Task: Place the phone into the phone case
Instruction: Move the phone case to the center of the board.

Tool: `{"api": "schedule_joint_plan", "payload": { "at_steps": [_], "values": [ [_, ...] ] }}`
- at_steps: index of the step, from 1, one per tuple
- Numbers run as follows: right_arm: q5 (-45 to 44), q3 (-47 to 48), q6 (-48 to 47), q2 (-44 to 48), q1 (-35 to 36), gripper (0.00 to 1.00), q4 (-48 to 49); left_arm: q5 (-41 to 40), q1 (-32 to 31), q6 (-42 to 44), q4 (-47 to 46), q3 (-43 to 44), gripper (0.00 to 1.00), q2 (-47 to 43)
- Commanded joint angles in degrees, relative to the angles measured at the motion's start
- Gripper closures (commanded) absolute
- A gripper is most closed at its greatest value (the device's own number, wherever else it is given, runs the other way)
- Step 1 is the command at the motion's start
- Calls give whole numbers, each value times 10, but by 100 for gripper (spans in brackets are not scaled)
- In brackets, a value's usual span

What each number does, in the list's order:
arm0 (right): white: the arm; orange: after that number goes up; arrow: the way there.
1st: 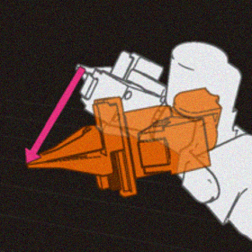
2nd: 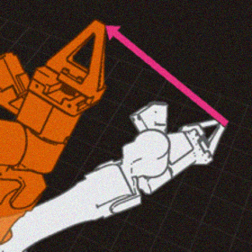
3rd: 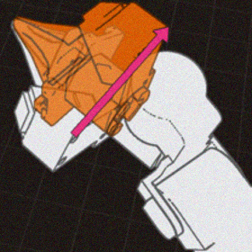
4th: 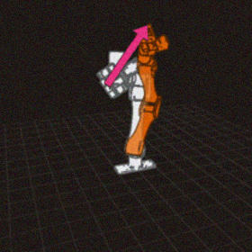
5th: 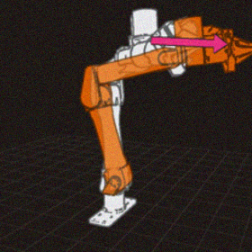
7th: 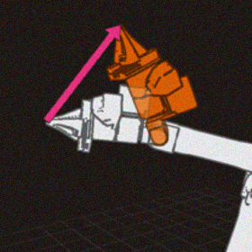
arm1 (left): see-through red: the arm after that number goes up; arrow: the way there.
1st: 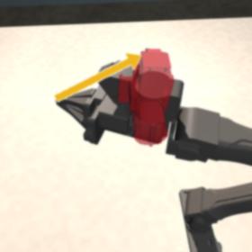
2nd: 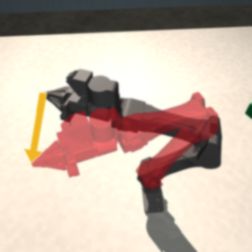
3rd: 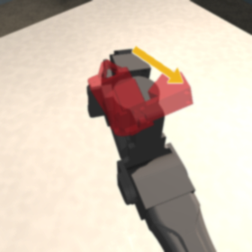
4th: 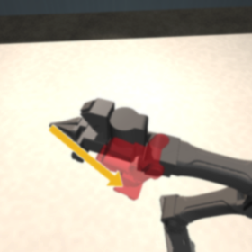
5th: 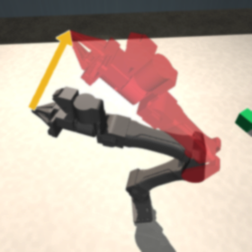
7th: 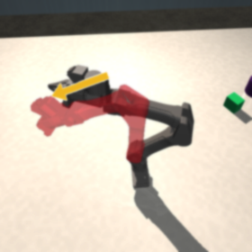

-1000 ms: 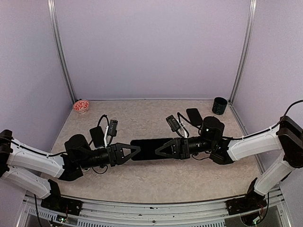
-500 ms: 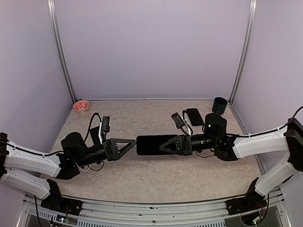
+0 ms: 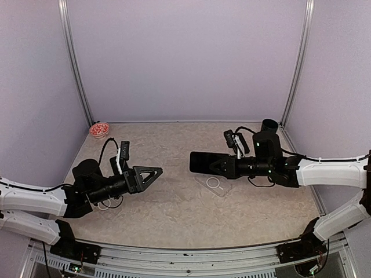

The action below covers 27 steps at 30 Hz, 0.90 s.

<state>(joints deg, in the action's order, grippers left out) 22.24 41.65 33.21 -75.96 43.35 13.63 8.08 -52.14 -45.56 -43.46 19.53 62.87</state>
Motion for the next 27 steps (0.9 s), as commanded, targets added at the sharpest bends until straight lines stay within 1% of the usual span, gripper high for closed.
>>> {"api": "schedule_joint_plan", "payload": {
  "at_steps": [1, 5, 11, 16, 27],
  "values": [
    [-87, 25, -22, -6, -9, 100, -41, -29, 1, 22, 93, 42, 1, -9],
    [-116, 26, -24, -15, -14, 100, -45, -62, -6, 14, 99, 39, 1, -17],
    [-165, 26, -22, -33, -20, 100, -49, -104, -21, 6, 81, 21, 1, -23],
    [-185, 31, -16, -57, -21, 100, -42, -104, -23, 0, 80, 15, 1, -19],
    [-193, 67, -15, -156, -22, 100, -28, -91, -30, 4, 77, 24, 1, 7]
  ]
}}
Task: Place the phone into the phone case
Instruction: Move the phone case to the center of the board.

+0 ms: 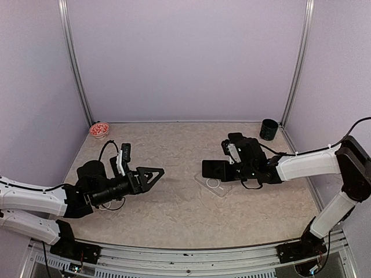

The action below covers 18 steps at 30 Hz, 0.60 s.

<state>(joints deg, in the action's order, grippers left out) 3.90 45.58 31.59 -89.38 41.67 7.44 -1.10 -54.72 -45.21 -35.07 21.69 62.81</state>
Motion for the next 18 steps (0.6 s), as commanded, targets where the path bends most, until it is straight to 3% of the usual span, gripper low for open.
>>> {"api": "schedule_joint_plan", "payload": {
  "at_steps": [1, 5, 18],
  "values": [
    [-10, 31, 0, -29, -5, 100, 34, 0, -5, 0, -6, 3, 1, 9],
    [5, 39, -6, -55, -5, 100, 40, -5, -4, -1, -2, 0, 1, 8],
    [222, 2, 21, -60, 1, 100, 114, -51, 11, -19, 52, 12, 1, 26]
  ]
}}
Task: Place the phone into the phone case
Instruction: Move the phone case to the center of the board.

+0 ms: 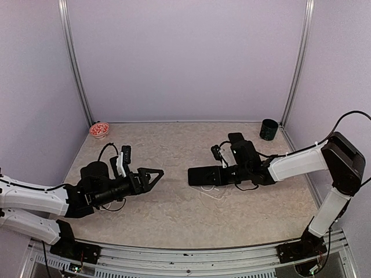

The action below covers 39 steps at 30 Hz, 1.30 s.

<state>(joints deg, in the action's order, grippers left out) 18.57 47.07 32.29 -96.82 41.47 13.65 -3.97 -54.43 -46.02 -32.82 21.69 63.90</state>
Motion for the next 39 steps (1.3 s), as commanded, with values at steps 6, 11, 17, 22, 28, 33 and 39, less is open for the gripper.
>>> {"api": "schedule_joint_plan", "payload": {
  "at_steps": [6, 11, 17, 22, 28, 33, 39],
  "values": [
    [111, -16, 4, 23, 29, 100, 35, -32, 20, -29, 44, 18, 1, 42],
    [51, -28, -16, 69, 32, 100, 24, -24, 23, -36, 36, 18, 1, 60],
    [-53, -10, -26, 88, 23, 100, -10, -20, 22, -37, 34, 17, 1, 58],
    [-56, 4, -26, 42, 11, 100, -10, -22, 22, -38, 38, 13, 1, 49],
    [-34, 17, -25, -4, 9, 100, 6, -23, 21, -45, 37, 3, 1, 48],
    [-4, 19, -30, -21, 9, 100, 11, -22, 22, -41, 37, 3, 1, 46],
    [73, 15, -25, -29, 9, 100, 14, -17, 28, -40, 35, 5, 1, 53]
  ]
}}
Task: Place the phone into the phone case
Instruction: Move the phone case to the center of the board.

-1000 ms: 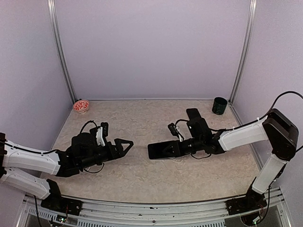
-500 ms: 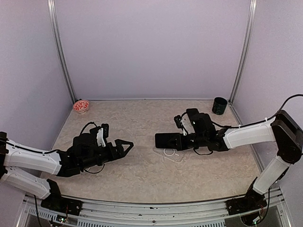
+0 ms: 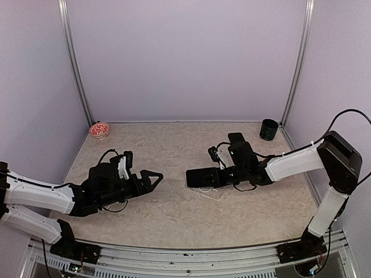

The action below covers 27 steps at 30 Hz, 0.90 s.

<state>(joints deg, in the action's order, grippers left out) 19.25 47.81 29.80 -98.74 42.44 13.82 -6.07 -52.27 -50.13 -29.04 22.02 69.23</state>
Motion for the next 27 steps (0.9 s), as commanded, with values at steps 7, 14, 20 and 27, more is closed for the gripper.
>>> {"api": "schedule_joint_plan", "payload": {
  "at_steps": [7, 14, 20, 27],
  "values": [
    [133, -30, 26, 3, 12, 100, 41, 5, 15, 2, -3, 3, 1, 7],
    [137, -43, 46, 18, 35, 100, 50, 13, 17, -2, -12, 8, 1, 32],
    [180, -40, 84, 20, 2, 100, 58, 26, 16, -11, -14, 20, 1, 67],
    [244, -25, 107, 10, -32, 100, 23, 42, 11, -13, -38, 24, 1, 116]
  ]
}}
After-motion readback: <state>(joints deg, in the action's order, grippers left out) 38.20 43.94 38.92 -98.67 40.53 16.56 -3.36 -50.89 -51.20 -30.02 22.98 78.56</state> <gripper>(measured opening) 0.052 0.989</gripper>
